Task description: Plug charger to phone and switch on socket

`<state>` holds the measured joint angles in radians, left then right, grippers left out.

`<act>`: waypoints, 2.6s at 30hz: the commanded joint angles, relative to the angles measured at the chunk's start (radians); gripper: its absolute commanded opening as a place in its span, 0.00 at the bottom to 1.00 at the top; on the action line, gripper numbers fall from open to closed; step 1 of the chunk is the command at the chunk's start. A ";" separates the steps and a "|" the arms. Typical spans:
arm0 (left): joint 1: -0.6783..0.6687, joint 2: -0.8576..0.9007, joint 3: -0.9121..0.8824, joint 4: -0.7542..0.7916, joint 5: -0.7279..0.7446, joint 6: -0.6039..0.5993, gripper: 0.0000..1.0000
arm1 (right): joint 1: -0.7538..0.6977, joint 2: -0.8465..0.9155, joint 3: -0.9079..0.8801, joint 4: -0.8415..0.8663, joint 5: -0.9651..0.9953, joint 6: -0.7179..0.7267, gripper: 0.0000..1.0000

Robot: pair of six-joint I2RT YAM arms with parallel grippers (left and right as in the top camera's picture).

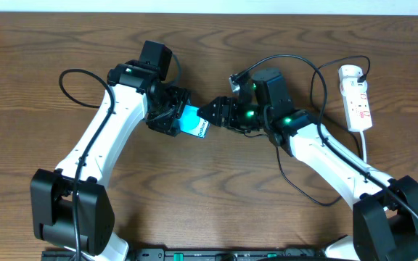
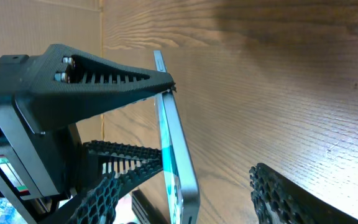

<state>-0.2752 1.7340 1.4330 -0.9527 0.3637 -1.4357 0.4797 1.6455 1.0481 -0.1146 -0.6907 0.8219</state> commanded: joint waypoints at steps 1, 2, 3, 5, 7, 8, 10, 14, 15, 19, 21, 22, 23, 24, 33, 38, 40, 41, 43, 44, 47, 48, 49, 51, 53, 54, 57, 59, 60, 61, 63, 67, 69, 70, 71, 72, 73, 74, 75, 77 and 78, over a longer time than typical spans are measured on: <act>-0.003 0.006 -0.003 0.000 0.010 -0.056 0.07 | 0.011 0.010 0.018 -0.002 0.012 -0.015 0.67; -0.005 0.006 -0.003 0.000 0.011 -0.072 0.07 | 0.011 0.010 0.018 -0.002 0.012 -0.015 0.67; -0.006 0.006 -0.003 0.000 0.011 -0.086 0.07 | 0.011 0.010 0.018 -0.002 0.012 -0.015 0.67; -0.011 0.006 -0.003 0.000 0.010 -0.111 0.07 | 0.011 0.010 0.018 -0.002 0.012 -0.015 0.66; -0.018 0.006 -0.003 0.000 0.010 -0.142 0.07 | 0.011 0.010 0.018 -0.002 0.017 -0.015 0.66; -0.021 0.006 -0.003 0.000 0.011 -0.154 0.07 | 0.012 0.010 0.018 -0.002 0.020 -0.015 0.67; -0.027 0.006 -0.003 0.001 0.011 -0.167 0.07 | 0.012 0.010 0.018 -0.002 0.023 -0.015 0.67; -0.038 0.006 -0.003 0.000 0.011 -0.168 0.07 | 0.012 0.010 0.018 -0.002 0.027 -0.015 0.66; -0.039 0.006 -0.003 0.000 0.011 -0.172 0.07 | 0.012 0.010 0.018 -0.002 0.028 -0.015 0.66; -0.040 0.006 -0.003 0.000 0.010 -0.175 0.07 | 0.013 0.010 0.018 -0.002 0.032 -0.015 0.63; -0.040 0.006 -0.003 0.000 0.010 -0.175 0.07 | 0.013 0.010 0.018 -0.005 0.035 -0.015 0.58; -0.040 0.006 -0.003 0.001 0.010 -0.175 0.07 | 0.013 0.010 0.018 -0.006 0.037 -0.015 0.56; -0.040 0.006 -0.003 0.001 0.010 -0.175 0.08 | 0.013 0.010 0.018 -0.007 0.037 -0.015 0.56; -0.040 0.006 -0.003 0.001 0.010 -0.175 0.07 | 0.014 0.010 0.018 -0.009 0.037 -0.015 0.56; -0.040 0.006 -0.003 0.002 0.029 -0.224 0.07 | 0.039 0.010 0.018 -0.008 0.081 -0.014 0.55; -0.040 0.006 -0.003 0.002 0.033 -0.224 0.07 | 0.046 0.010 0.018 -0.008 0.097 -0.014 0.51; -0.040 0.006 -0.003 0.005 0.033 -0.224 0.07 | 0.046 0.010 0.018 -0.009 0.097 -0.014 0.47; -0.040 0.006 -0.003 0.008 0.033 -0.224 0.07 | 0.046 0.010 0.018 -0.009 0.097 -0.014 0.46; -0.040 0.006 -0.003 0.013 0.033 -0.224 0.07 | 0.046 0.010 0.018 -0.009 0.097 -0.014 0.46; -0.040 0.006 -0.003 0.013 0.033 -0.224 0.07 | 0.046 0.010 0.018 -0.009 0.097 -0.014 0.46; -0.040 0.006 -0.003 0.016 0.037 -0.224 0.07 | 0.046 0.010 0.018 -0.009 0.097 -0.014 0.45; -0.040 0.006 -0.003 0.016 0.037 -0.224 0.07 | 0.046 0.010 0.018 -0.009 0.097 -0.014 0.45; -0.040 0.006 -0.003 0.016 0.037 -0.224 0.07 | 0.046 0.010 0.018 -0.009 0.097 -0.014 0.43; -0.040 0.006 -0.003 0.016 0.041 -0.224 0.07 | 0.046 0.010 0.018 -0.009 0.097 -0.014 0.41; -0.040 0.006 -0.003 0.016 0.049 -0.224 0.07 | 0.046 0.010 0.018 -0.009 0.097 -0.014 0.39; -0.041 0.006 -0.003 0.016 0.049 -0.224 0.07 | 0.046 0.010 0.018 -0.009 0.097 -0.014 0.38; -0.043 0.006 -0.003 0.016 0.048 -0.224 0.07 | 0.046 0.010 0.018 -0.009 0.097 -0.015 0.34; -0.047 0.006 -0.003 0.016 0.049 -0.224 0.07 | 0.046 0.010 0.018 -0.009 0.097 -0.015 0.33; -0.050 0.006 -0.003 0.019 0.048 -0.224 0.07 | 0.046 0.010 0.018 -0.008 0.097 -0.014 0.33; -0.053 0.006 -0.003 0.020 0.048 -0.224 0.07 | 0.047 0.010 0.018 -0.008 0.098 -0.014 0.33; -0.060 0.006 -0.003 0.024 0.048 -0.224 0.07 | 0.051 0.010 0.018 -0.008 0.102 -0.014 0.33; -0.071 0.006 -0.003 0.035 0.048 -0.227 0.07 | 0.059 0.010 0.018 -0.008 0.116 -0.014 0.33; -0.071 0.006 -0.003 0.037 0.048 -0.227 0.07 | 0.059 0.010 0.018 -0.008 0.116 -0.014 0.33; -0.071 0.006 -0.003 0.038 0.048 -0.227 0.07 | 0.059 0.010 0.018 -0.008 0.116 -0.014 0.32; -0.071 0.006 -0.003 0.038 0.048 -0.227 0.07 | 0.059 0.010 0.018 -0.008 0.116 -0.014 0.32; -0.071 0.006 -0.003 0.038 0.048 -0.227 0.07 | 0.059 0.010 0.018 -0.008 0.116 -0.014 0.31; -0.071 0.006 -0.003 0.038 0.048 -0.227 0.07 | 0.059 0.010 0.018 -0.008 0.116 -0.014 0.31; -0.071 0.006 -0.003 0.038 0.048 -0.227 0.07 | 0.059 0.010 0.018 -0.008 0.116 -0.014 0.32; -0.071 0.006 -0.003 0.038 0.048 -0.227 0.07 | 0.059 0.010 0.018 -0.008 0.116 -0.014 0.31; -0.071 0.006 -0.003 0.038 0.048 -0.227 0.07 | 0.059 0.010 0.018 -0.008 0.116 -0.015 0.31; -0.071 0.006 -0.003 0.038 0.048 -0.227 0.07 | 0.059 0.010 0.018 -0.008 0.116 -0.015 0.31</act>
<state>-0.3443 1.7340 1.4330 -0.9154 0.3950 -1.6505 0.5301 1.6455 1.0481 -0.1226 -0.5823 0.8185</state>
